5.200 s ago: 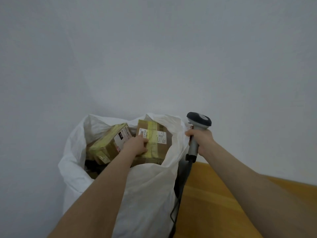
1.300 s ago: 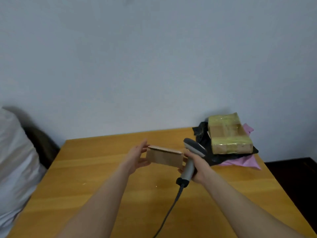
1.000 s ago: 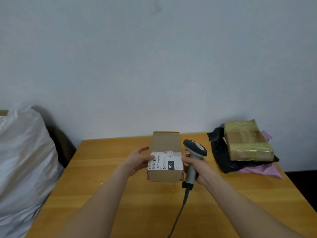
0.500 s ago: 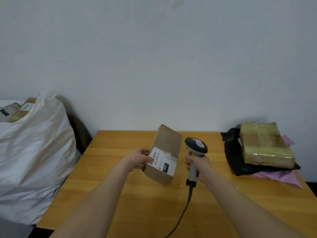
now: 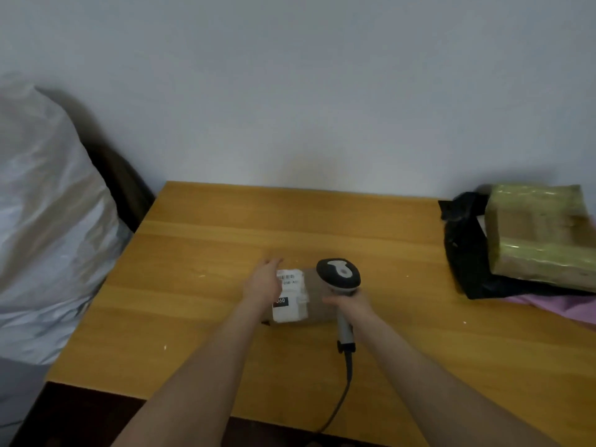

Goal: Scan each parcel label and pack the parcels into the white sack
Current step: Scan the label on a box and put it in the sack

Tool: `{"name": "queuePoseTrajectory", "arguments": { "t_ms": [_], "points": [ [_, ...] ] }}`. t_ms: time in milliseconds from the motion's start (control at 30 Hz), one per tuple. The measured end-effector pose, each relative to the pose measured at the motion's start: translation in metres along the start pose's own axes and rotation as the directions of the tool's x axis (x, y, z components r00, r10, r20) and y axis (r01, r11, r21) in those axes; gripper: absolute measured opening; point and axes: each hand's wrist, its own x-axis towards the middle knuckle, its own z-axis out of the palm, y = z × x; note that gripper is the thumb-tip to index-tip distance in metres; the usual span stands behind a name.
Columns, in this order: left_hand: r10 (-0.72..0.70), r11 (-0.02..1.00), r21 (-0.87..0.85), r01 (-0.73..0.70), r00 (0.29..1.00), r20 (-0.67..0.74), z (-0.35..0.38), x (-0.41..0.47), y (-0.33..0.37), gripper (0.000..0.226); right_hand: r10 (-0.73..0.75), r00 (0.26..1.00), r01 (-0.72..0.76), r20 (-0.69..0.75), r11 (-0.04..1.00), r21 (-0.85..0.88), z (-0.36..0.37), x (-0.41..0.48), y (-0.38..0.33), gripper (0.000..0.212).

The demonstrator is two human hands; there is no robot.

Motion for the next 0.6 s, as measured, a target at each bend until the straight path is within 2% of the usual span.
{"name": "queuePoseTrajectory", "arguments": {
  "t_ms": [67, 100, 167, 267, 333, 400, 500, 600],
  "points": [
    [-0.178, 0.977, -0.130, 0.171, 0.983, -0.050, 0.008, -0.007, -0.019, 0.064, -0.003, 1.000, 0.004, 0.025, 1.000, -0.017, 0.008, 0.008, 0.001, 0.051],
    [-0.292, 0.933, -0.232, 0.276, 0.956, -0.038, 0.011, -0.011, -0.028, 0.068, -0.007, 0.999, 0.009, 0.037, 0.999, -0.043, 0.012, 0.011, 0.001, 0.049],
    [-0.443, 0.795, -0.425, 0.433, 0.893, 0.082, 0.018, -0.019, -0.046, 0.073, -0.009, 0.998, 0.017, 0.059, 0.992, -0.128, 0.019, 0.016, 0.003, 0.044],
    [-0.446, 0.585, -0.629, 0.513, 0.851, 0.279, 0.032, -0.026, -0.058, 0.062, -0.008, 0.996, 0.024, 0.085, 0.982, -0.186, 0.027, 0.024, 0.007, 0.039],
    [-0.422, 0.495, -0.687, 0.532, 0.838, 0.345, 0.039, -0.025, -0.058, 0.057, -0.009, 0.995, 0.031, 0.097, 0.974, -0.225, 0.030, 0.027, 0.009, 0.036],
    [-0.407, 0.425, -0.729, 0.536, 0.833, 0.375, 0.045, -0.023, -0.056, 0.054, -0.005, 0.994, 0.033, 0.109, 0.967, -0.253, 0.031, 0.027, 0.009, 0.035],
    [-0.383, 0.324, -0.790, 0.520, 0.836, 0.393, 0.046, -0.023, -0.054, 0.045, -0.002, 0.994, 0.023, 0.108, 0.980, -0.198, 0.027, 0.026, 0.008, 0.036],
    [-0.361, 0.277, -0.822, 0.497, 0.847, 0.391, 0.040, -0.027, -0.054, 0.035, -0.001, 0.994, 0.018, 0.106, 0.987, -0.157, 0.023, 0.021, 0.006, 0.037]
  ]
}}
